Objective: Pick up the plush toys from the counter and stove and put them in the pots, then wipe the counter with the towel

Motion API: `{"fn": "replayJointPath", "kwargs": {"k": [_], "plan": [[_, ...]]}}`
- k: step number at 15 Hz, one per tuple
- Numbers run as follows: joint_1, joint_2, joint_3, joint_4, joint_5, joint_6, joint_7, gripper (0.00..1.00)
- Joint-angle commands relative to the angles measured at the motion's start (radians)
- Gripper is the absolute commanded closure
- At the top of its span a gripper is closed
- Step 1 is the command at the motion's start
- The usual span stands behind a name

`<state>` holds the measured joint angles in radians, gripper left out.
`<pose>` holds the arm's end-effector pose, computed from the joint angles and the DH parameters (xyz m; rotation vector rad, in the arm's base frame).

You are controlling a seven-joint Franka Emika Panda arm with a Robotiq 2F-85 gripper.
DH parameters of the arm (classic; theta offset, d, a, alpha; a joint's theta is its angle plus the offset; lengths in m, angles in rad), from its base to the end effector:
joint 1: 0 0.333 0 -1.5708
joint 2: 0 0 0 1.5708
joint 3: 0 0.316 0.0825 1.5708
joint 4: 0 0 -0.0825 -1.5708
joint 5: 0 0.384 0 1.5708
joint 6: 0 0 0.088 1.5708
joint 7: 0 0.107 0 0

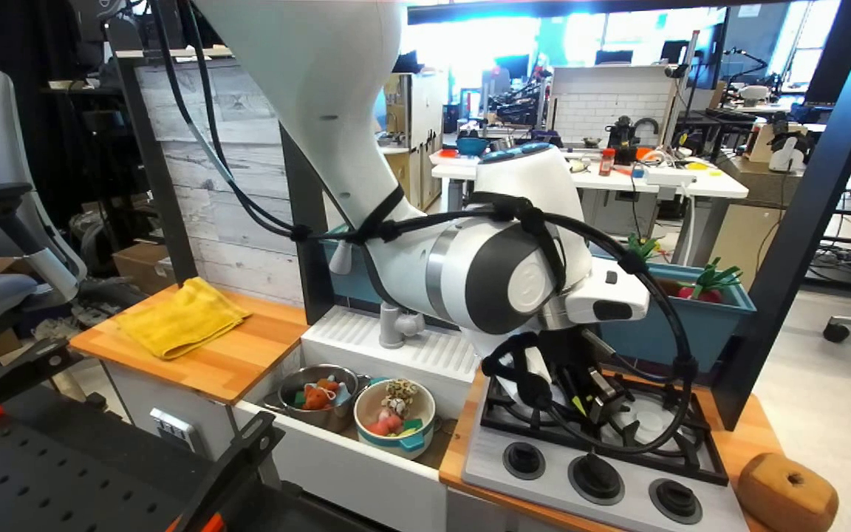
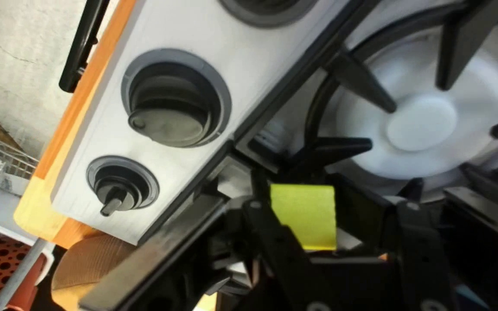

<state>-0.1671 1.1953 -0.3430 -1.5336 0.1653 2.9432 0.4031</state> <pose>0.6047 -0.3111 0.0022 2.6274 -1.1426 0.3925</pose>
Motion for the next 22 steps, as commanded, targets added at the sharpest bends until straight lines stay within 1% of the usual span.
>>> {"fn": "replayJointPath", "kwargs": {"k": [1,2,3,4,5,6,8,9,10,12,14,15,16,17,18,19,21,22], "plan": [[-0.091,-0.224,0.164,-0.236,-0.018,0.034,-0.228,0.8],[-0.116,-0.267,0.207,-0.286,-0.021,0.052,-0.284,0.8],[-0.15,-0.302,0.263,-0.335,-0.016,0.095,-0.336,0.8],[-0.175,-0.339,0.307,-0.387,-0.023,0.103,-0.387,0.8],[-0.191,-0.365,0.349,-0.439,-0.028,0.127,-0.427,0.8],[-0.198,-0.391,0.376,-0.494,-0.036,0.125,-0.459,0.8],[-0.119,-0.384,0.332,-0.527,-0.04,0.104,-0.426,0.8],[-0.049,-0.375,0.276,-0.524,-0.043,0.058,-0.378,0.8],[-0.007,-0.357,0.25,-0.513,-0.044,0.039,-0.356,0.8],[0.053,-0.329,0.221,-0.509,-0.045,0.077,-0.331,0.8],[0.09,-0.312,0.21,-0.496,-0.045,0.112,-0.319,0.8],[0.109,-0.307,0.199,-0.49,-0.048,0.105,-0.315,0.66],[0.13,-0.306,0.184,-0.489,-0.051,0.095,-0.309,0.3],[0.143,-0.315,0.171,-0.489,-0.057,0.057,-0.311,0.28],[0.144,-0.328,0.165,-0.497,-0.065,0.038,-0.322,0.23],[0.132,-0.348,0.169,-0.513,-0.076,0.022,-0.344,0.16],[0.074,-0.417,0.197,-0.574,-0.118,0.005,-0.417,0.04],[0.063,-0.45,0.19,-0.601,-0.148,-0.024,-0.454,0.01]]}}
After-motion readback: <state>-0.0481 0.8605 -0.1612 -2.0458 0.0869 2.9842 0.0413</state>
